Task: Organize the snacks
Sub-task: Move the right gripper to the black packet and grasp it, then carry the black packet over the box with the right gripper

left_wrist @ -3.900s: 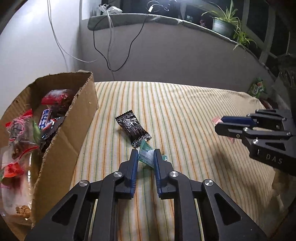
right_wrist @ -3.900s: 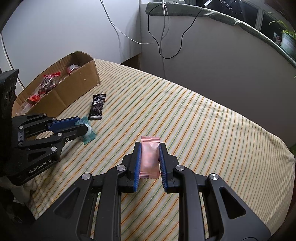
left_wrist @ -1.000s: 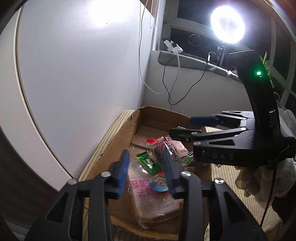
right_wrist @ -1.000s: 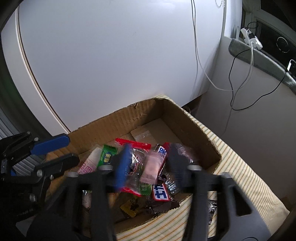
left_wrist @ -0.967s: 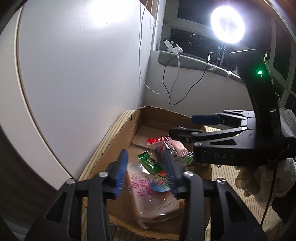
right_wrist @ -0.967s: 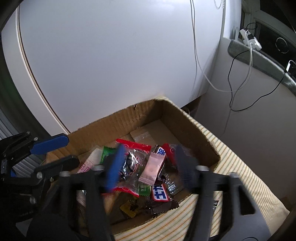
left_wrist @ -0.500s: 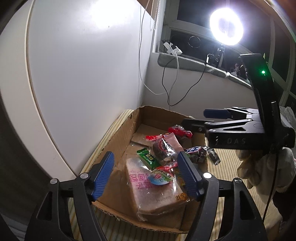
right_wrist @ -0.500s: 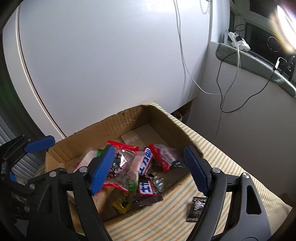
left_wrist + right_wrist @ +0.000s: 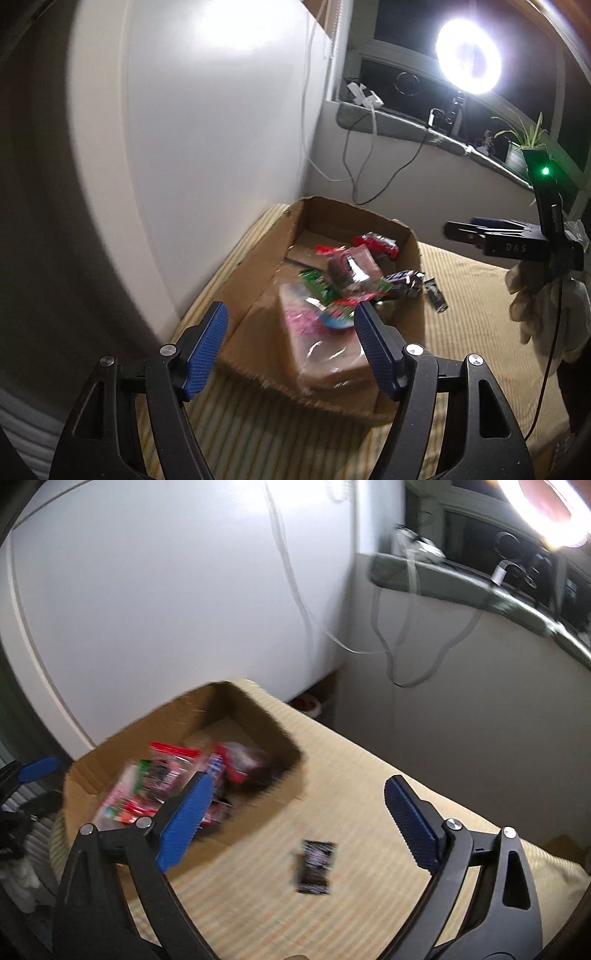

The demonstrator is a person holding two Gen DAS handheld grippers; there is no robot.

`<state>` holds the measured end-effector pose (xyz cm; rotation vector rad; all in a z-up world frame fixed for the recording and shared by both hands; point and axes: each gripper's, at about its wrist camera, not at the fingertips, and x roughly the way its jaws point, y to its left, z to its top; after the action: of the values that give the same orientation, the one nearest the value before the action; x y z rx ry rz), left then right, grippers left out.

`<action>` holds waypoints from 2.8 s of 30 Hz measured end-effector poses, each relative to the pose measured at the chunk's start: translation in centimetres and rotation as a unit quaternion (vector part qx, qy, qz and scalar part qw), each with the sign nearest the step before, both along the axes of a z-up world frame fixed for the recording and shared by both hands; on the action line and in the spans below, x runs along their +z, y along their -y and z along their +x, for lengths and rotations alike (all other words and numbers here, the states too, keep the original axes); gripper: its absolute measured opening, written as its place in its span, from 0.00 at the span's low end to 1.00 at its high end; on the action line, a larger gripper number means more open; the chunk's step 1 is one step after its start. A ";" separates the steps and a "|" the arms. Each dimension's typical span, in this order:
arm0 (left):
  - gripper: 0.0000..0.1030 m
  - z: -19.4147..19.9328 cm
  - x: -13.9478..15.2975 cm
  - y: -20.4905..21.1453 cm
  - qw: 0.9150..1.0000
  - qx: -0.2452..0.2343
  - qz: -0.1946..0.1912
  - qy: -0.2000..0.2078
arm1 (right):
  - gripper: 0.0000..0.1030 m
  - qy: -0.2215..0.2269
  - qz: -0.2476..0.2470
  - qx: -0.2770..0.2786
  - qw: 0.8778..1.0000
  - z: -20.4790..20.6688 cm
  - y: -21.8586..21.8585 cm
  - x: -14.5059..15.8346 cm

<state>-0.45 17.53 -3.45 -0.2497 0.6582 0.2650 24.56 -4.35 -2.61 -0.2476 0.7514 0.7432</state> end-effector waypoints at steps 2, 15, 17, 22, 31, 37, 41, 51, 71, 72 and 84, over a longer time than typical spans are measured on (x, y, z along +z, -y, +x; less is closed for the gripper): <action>0.69 -0.8 -0.2 -0.2 1.000 0.009 0.001 -0.003 | 0.93 -0.013 -0.004 -0.010 1.000 0.8 1.1 -0.7; 0.70 -3.9 -2.4 -0.6 0.999 0.037 -0.010 -0.030 | 0.70 -0.056 -0.081 0.012 0.995 0.6 1.1 -6.2; 0.70 -4.1 -2.6 -0.5 0.999 0.037 -0.011 -0.032 | 0.68 -0.063 -0.090 0.016 0.994 0.4 0.8 -7.0; 0.70 -4.1 -2.8 -0.1 0.999 0.035 -0.012 -0.036 | 0.48 -0.081 -0.105 0.015 0.991 0.6 0.2 -8.4; 0.70 -4.3 -2.9 0.3 0.999 0.029 -0.015 -0.034 | 0.40 -0.076 -0.122 0.022 0.989 0.1 -0.7 -8.7; 0.70 -4.4 -2.7 0.4 0.999 0.028 -0.015 -0.031 | 0.26 -0.071 -0.130 0.029 0.989 -0.9 -1.3 -8.5; 0.70 -4.5 -2.6 0.6 0.999 0.025 -0.015 -0.029 | 0.25 -0.072 -0.129 0.028 0.989 -1.4 -1.4 -8.5; 0.70 -4.4 -2.5 1.0 0.999 0.019 -0.011 -0.027 | 0.25 -0.040 -0.099 0.031 0.994 -4.0 0.3 -4.4; 0.70 -4.7 -1.8 1.2 0.999 0.025 0.008 -0.019 | 0.25 -0.007 -0.038 0.094 0.995 -8.0 -6.5 0.5; 0.70 -4.7 -1.8 1.2 0.999 0.025 0.008 -0.018 | 0.25 -0.006 -0.037 0.096 0.995 -8.2 -6.8 0.5; 0.70 -4.9 -1.3 1.5 1.000 0.025 0.010 -0.013 | 0.25 -0.012 -0.036 0.104 0.994 -8.2 -9.1 0.0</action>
<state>-5.33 16.00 -4.77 -0.2450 0.6750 0.3226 16.36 4.77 -2.66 -0.3869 0.7840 0.9188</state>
